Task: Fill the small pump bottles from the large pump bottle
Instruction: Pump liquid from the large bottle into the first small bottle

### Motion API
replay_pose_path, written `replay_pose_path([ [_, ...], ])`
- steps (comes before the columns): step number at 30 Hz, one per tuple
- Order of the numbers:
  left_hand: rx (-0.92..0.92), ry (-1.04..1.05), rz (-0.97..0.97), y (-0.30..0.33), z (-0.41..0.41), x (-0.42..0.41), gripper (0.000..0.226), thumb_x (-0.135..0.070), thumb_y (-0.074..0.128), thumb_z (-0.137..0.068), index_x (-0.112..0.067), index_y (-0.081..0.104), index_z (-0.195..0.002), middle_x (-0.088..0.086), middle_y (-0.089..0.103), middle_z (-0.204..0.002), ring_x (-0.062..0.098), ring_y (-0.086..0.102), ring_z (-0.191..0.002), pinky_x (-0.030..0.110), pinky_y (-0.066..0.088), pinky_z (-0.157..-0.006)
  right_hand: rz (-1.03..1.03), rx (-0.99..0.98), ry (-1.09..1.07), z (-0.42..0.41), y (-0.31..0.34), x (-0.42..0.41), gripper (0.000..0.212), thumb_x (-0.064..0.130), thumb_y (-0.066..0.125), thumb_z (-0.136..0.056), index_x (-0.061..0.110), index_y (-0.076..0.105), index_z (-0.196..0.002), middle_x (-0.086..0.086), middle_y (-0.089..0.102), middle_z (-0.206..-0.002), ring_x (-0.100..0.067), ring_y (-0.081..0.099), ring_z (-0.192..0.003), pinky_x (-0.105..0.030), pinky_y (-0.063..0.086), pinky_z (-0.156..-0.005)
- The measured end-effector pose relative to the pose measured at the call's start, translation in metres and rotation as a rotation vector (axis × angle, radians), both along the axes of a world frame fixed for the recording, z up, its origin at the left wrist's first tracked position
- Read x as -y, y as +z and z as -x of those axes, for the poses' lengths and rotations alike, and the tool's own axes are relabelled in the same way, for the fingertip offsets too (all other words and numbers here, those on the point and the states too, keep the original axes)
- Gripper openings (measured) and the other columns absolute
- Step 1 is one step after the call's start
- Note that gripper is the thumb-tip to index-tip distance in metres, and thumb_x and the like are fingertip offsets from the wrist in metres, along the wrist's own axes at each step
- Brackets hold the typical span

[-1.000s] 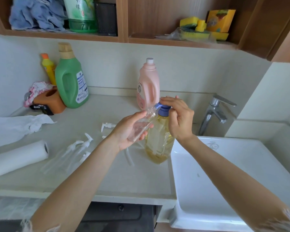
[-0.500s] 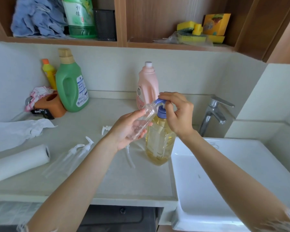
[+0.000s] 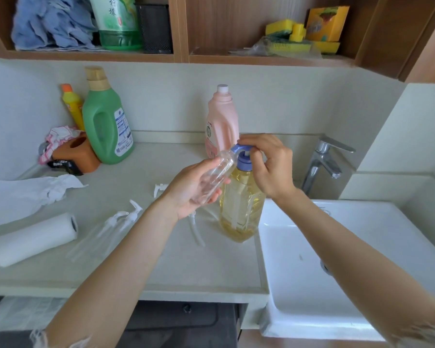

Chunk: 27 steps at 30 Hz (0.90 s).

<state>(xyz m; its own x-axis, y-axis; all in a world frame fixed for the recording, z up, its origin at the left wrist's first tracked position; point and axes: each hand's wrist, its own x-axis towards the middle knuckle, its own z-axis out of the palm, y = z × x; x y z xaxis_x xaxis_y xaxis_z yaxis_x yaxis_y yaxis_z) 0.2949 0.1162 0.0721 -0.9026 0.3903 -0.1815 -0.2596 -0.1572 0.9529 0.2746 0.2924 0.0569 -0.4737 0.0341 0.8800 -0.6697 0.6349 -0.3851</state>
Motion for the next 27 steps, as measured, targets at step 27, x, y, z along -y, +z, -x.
replay_pose_path([
  [27, 0.036, -0.029, 0.011, 0.007, -0.001, -0.001, 0.039, -0.042, 0.062, -0.069, -0.017, 0.064, -0.099, 0.002, 0.068, -0.08, 0.01, 0.053, -0.051, 0.017, 0.045, -0.044, 0.05, 0.019, 0.069, 0.007, 0.01, -0.006, 0.042, 0.021, 0.038, -0.094, 0.004, 0.075, -0.085, -0.003, 0.074, -0.09, -0.019, 0.069, -0.09, -0.036, 0.053, -0.08],
])
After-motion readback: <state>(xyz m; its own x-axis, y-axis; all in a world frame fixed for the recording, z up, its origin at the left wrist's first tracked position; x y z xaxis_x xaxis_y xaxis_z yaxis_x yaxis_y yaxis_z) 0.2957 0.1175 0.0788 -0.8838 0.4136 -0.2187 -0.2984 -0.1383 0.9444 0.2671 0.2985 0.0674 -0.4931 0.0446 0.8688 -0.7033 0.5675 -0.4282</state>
